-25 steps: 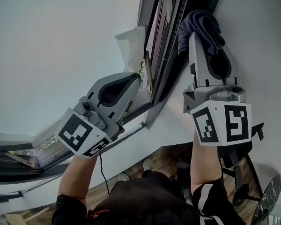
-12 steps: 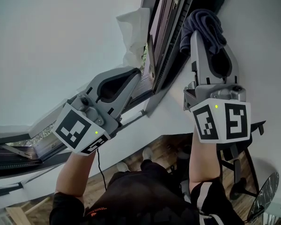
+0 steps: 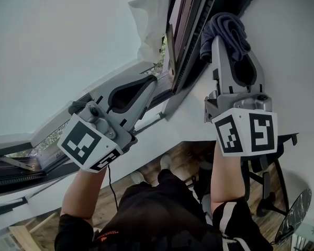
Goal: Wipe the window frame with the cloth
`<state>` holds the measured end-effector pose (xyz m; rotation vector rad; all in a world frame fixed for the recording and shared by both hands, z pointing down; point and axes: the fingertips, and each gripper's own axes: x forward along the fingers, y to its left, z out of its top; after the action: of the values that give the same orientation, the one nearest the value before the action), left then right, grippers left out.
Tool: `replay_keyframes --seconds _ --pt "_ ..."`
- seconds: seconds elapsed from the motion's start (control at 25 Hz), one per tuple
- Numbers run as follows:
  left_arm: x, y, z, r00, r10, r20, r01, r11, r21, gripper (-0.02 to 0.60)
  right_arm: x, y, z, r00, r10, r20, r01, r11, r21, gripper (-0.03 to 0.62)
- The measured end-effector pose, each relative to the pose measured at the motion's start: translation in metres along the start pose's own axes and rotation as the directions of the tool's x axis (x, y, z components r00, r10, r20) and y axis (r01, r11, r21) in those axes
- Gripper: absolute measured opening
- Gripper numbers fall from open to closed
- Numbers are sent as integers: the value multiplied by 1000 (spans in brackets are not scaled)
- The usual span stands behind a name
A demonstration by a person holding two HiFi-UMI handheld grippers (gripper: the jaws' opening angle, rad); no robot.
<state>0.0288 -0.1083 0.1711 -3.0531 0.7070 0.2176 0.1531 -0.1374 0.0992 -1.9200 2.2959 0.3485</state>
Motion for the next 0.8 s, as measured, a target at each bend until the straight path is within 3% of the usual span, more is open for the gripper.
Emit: replay_keyframes --seconds 0.8 --pt "-4 -1 -62 997 34 -72 -41 994 -100 20 -14 3 -84 992 25 -122 -17 998 61 101"
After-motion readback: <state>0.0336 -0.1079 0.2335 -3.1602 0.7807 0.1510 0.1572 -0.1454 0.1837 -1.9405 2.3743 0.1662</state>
